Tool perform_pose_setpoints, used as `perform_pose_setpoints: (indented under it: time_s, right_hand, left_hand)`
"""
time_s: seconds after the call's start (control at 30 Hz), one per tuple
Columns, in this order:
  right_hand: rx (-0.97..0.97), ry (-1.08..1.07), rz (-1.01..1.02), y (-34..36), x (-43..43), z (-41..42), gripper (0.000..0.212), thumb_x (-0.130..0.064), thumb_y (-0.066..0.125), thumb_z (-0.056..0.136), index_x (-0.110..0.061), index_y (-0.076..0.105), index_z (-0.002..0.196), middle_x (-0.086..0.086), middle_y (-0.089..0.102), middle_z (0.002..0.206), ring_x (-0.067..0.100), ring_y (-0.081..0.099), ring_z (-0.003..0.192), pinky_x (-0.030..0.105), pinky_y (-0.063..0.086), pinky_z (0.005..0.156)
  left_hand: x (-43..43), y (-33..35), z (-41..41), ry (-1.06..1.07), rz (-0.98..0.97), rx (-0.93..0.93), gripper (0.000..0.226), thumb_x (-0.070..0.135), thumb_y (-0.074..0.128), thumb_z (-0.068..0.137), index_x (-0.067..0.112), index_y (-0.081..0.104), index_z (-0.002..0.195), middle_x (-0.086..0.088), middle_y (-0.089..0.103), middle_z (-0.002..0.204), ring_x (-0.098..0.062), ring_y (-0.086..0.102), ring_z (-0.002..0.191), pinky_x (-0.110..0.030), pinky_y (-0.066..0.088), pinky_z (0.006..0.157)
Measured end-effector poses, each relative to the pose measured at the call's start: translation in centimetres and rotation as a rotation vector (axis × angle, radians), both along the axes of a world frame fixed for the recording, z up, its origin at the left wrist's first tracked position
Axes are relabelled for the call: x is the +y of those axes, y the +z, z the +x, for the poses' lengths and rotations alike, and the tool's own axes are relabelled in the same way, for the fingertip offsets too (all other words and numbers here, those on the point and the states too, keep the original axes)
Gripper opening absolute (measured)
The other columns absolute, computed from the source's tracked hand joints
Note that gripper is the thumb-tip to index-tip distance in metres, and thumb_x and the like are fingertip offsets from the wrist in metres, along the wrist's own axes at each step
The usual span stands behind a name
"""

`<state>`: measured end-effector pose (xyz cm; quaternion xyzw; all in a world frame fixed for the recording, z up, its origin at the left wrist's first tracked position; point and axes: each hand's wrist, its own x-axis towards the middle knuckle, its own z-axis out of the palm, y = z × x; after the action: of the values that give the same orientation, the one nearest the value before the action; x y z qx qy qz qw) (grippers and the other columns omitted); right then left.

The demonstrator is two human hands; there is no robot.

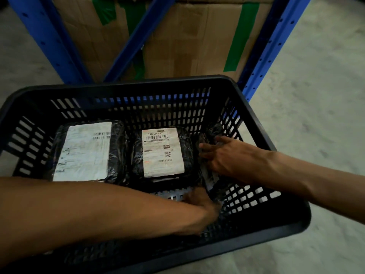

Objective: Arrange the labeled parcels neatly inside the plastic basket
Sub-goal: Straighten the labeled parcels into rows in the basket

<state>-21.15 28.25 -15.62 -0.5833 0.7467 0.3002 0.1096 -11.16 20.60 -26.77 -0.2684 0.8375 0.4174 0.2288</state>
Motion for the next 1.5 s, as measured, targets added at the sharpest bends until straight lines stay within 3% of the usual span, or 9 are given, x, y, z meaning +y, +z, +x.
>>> perform_pose_setpoints:
  time_s: [0.17, 0.33, 0.6, 0.77, 0.87, 0.93, 1.2, 1.37, 1.5]
  right_hand:
    - [0.057, 0.045, -0.013, -0.5, -0.2, 0.1, 0.026, -0.015, 0.049, 0.089, -0.015, 0.067, 0.108, 0.009, 0.068, 0.121, 0.030, 0.053, 0.128, 0.051, 0.033, 0.110]
    - [-0.102, -0.022, 0.038, 3.3, -1.4, -0.6, 0.030, -0.030, 0.058, 0.085, -0.024, 0.065, 0.113, 0.000, 0.072, 0.113, 0.024, 0.066, 0.111, 0.044, 0.044, 0.106]
    - [-1.110, -0.639, -0.448, 11.0, -1.0, -3.5, 0.036, -0.028, 0.071, 0.086, -0.020, 0.066, 0.121, 0.001, 0.076, 0.106, 0.013, 0.071, 0.093, 0.026, 0.058, 0.072]
    - [-1.731, -1.271, -0.797, 8.5, -1.9, -2.7, 0.041, -0.033, 0.052, 0.095, -0.006, 0.070, 0.120, 0.018, 0.070, 0.125, 0.029, 0.069, 0.112, 0.042, 0.059, 0.091]
    - [-1.601, -1.605, -0.916, 6.9, -3.6, -2.0, 0.045, -0.046, 0.048, 0.097, -0.013, 0.076, 0.111, 0.015, 0.076, 0.113, 0.028, 0.073, 0.101, 0.040, 0.059, 0.085]
    - [-1.481, -1.692, -0.973, 6.5, -4.8, -1.7, 0.044, -0.050, 0.051, 0.096, -0.015, 0.075, 0.105, 0.011, 0.080, 0.100, 0.024, 0.074, 0.090, 0.038, 0.059, 0.075]
    - [-1.247, -1.594, -1.259, 4.1, -8.0, -3.1, 0.033, -0.003, 0.077, 0.080, 0.006, 0.070, 0.112, 0.019, 0.076, 0.107, 0.027, 0.076, 0.084, 0.034, 0.063, 0.061]
    - [-1.154, -1.532, -1.071, -0.9, -9.6, -3.4, 0.027, -0.013, 0.072, 0.089, -0.004, 0.068, 0.114, 0.015, 0.075, 0.106, 0.024, 0.074, 0.083, 0.038, 0.063, 0.069]
    - [-1.125, -1.520, -1.033, -3.2, -10.2, -3.6, 0.025, -0.022, 0.072, 0.089, -0.011, 0.068, 0.111, 0.010, 0.077, 0.102, 0.025, 0.075, 0.089, 0.036, 0.063, 0.071]
  left_hand:
    - [1.1, -0.1, -0.4, 0.059, -0.020, 0.041, 0.048, 0.045, 0.067, 0.084, 0.005, 0.072, 0.110, -0.015, 0.073, 0.114, -0.028, 0.067, 0.111, -0.034, 0.049, 0.090]
    - [-1.3, 2.6, 1.8, 0.083, -0.023, 0.140, 0.047, 0.052, 0.070, 0.079, 0.007, 0.078, 0.089, -0.010, 0.078, 0.084, -0.020, 0.074, 0.090, -0.023, 0.037, 0.056]
    - [-11.8, 12.4, 6.4, 0.007, 0.239, 0.398, 0.058, 0.084, 0.057, 0.063, 0.029, 0.068, 0.077, 0.013, 0.074, 0.075, -0.001, 0.070, 0.073, -0.032, 0.051, 0.072]
    - [-16.3, 14.1, 4.2, 0.274, 0.657, 0.440, 0.061, 0.073, 0.064, 0.068, 0.039, 0.067, 0.118, 0.008, 0.075, 0.115, -0.015, 0.074, 0.101, -0.039, 0.059, 0.084]
    - [-16.4, 14.0, 2.9, 0.250, 0.517, 0.469, 0.037, 0.047, 0.066, 0.085, 0.024, 0.069, 0.113, 0.005, 0.081, 0.096, -0.008, 0.077, 0.080, -0.022, 0.057, 0.058]
    - [-16.7, 13.7, 1.3, 0.256, 0.365, 0.479, 0.032, 0.039, 0.062, 0.091, 0.016, 0.069, 0.112, 0.003, 0.079, 0.101, -0.013, 0.075, 0.090, -0.022, 0.058, 0.067]
    - [-18.1, 13.2, -4.1, 0.268, 0.038, 0.386, 0.052, 0.049, 0.050, 0.093, 0.004, 0.064, 0.115, -0.017, 0.067, 0.119, -0.033, 0.062, 0.111, -0.043, 0.052, 0.096]
    - [-17.4, 12.0, -4.8, 0.237, 0.148, 0.108, 0.023, 0.019, 0.059, 0.089, 0.010, 0.054, 0.110, -0.008, 0.058, 0.099, -0.022, 0.058, 0.087, -0.026, 0.048, 0.060]
    - [-17.4, 11.6, -5.1, 0.203, 0.068, 0.078, 0.021, 0.007, 0.057, 0.087, 0.013, 0.045, 0.103, -0.003, 0.048, 0.088, -0.022, 0.051, 0.093, -0.028, 0.045, 0.064]
